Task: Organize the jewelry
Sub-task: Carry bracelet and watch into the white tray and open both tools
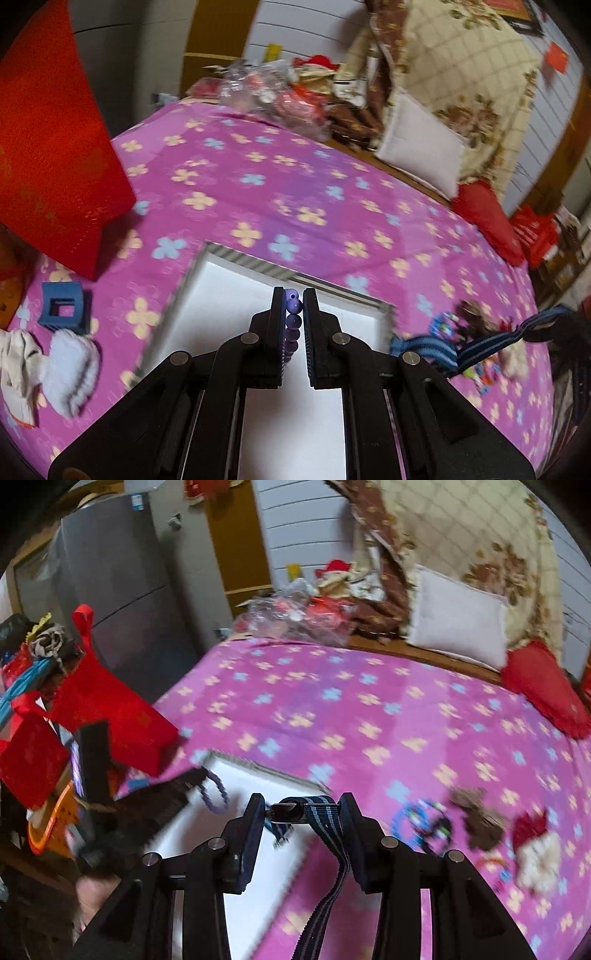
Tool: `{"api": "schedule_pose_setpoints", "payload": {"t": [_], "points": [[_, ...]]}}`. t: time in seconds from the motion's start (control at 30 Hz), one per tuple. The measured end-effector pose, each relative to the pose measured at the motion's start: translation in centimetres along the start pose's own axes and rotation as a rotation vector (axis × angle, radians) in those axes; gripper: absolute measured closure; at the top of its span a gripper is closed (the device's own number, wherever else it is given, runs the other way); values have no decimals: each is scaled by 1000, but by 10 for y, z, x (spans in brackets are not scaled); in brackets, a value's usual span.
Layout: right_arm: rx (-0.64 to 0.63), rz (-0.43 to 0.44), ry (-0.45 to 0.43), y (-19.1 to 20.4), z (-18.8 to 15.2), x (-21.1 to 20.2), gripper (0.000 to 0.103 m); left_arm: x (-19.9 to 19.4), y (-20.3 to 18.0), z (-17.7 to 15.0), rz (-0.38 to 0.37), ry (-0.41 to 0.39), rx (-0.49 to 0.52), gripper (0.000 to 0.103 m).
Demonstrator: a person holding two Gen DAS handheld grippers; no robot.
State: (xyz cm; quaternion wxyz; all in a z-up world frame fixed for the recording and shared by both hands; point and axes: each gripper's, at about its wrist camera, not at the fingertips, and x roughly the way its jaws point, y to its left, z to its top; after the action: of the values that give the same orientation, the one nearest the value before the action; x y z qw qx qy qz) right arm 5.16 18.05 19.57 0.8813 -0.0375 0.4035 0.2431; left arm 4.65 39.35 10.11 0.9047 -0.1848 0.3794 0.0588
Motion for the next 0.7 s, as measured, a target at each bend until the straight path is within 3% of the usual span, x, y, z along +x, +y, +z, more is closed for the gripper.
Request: {"api": "schedule_pose_setpoints", "payload": {"t": [0.17, 0.33, 0.57, 0.63, 0.7], "points": [[-6, 2, 66, 30, 18, 78, 63, 28, 34, 3, 25, 47, -79, 96], [16, 24, 150, 31, 4, 137, 63, 45, 52, -1, 51, 81, -126, 96], [2, -14, 257, 21, -39, 179, 63, 51, 54, -5, 148, 104, -114, 95], [-24, -30, 278, 23, -51, 186, 63, 49, 53, -5, 137, 103, -117, 95], [-52, -45, 286, 27, -56, 188, 63, 47, 53, -4, 130, 105, -123, 86]]}}
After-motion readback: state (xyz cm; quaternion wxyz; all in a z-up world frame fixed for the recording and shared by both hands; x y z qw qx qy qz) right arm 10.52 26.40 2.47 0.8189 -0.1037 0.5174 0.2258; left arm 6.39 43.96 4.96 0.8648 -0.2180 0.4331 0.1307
